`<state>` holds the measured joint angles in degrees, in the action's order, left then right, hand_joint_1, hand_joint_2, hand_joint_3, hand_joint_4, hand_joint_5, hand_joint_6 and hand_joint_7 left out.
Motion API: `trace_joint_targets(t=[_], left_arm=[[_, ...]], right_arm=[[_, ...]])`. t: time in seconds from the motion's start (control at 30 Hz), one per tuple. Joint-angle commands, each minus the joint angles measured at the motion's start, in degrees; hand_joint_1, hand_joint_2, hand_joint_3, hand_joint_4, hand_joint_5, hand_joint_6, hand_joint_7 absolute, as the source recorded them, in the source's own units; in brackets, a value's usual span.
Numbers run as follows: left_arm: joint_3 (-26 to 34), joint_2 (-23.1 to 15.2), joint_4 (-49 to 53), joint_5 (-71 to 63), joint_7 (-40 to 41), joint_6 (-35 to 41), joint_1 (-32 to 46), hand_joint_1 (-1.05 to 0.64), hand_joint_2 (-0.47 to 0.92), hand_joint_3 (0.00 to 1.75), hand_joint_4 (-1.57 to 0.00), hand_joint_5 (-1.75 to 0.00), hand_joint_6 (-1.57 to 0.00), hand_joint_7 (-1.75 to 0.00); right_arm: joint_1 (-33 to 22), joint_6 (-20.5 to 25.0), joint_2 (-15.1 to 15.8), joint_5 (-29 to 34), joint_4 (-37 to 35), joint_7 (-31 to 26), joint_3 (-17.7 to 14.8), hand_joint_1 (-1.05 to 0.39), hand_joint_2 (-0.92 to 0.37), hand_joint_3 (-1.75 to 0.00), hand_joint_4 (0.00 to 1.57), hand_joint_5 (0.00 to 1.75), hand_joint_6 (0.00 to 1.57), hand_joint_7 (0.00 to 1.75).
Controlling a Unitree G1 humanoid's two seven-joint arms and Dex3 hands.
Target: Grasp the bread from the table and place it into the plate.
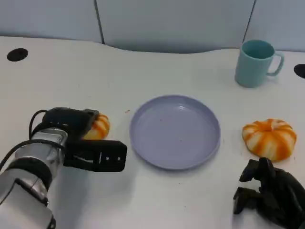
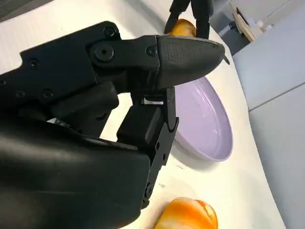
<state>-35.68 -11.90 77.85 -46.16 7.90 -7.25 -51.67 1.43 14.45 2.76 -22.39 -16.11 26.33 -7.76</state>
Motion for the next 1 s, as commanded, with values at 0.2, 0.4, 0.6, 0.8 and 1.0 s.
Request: trace_joint_targets(t=[0.2, 0.4, 0.6, 0.8, 1.0], left_arm=[[-0.93, -0.33, 0.44, -0.24, 1.25, 0.12, 0.76, -0.33, 0.92, 0.13, -0.66, -1.32, -0.78, -0.78], [-1.96, -0.63, 0.49, -1.0, 6.22, -0.36, 1.43, -0.33, 0.92, 0.31, -0.56, -1.7, -0.62, -1.21], [-1.58, -1.8, -0.05, -0.6, 16.5, -4.97, 3.08, -0.25, 0.92, 0.34, -0.73, -1.75, -0.52, -1.72], [2.01, -1.48, -0.58, 2.38, 25.72, -6.51, 3.04, -0.25, 0.92, 0.26, -0.71, -1.75, -0.49, -1.71], [9.8, 0.3, -1.73, 9.77, 26.05, -11.06, 1.54, -0.17, 0.9, 0.28, -0.69, -1.75, -0.49, -1.75]], right_arm=[[-1.97, 1.32, 0.75, -0.29, -0.07, 0.24, -0.43, -0.44, -0.92, -0.44, 1.22, 1.19, 1.12, 1.11], [-2.04, 0.9, 0.65, -0.13, -0.06, 0.26, -0.2, -0.45, -0.92, -0.44, 1.23, 1.19, 1.12, 1.1], [-2.02, 0.76, 0.62, -0.34, -0.26, 0.44, -0.22, -0.45, -0.92, -0.44, 1.24, 1.18, 1.12, 1.09], [-1.76, 1.22, 0.52, -0.15, -0.18, -0.25, -0.09, -0.44, -0.92, -0.44, 1.24, 1.17, 1.12, 1.09], [-1.48, 1.42, 0.3, -0.62, -0.56, -0.41, -0.35, -0.46, -0.92, -0.42, 1.24, 1.17, 1.13, 1.1]])
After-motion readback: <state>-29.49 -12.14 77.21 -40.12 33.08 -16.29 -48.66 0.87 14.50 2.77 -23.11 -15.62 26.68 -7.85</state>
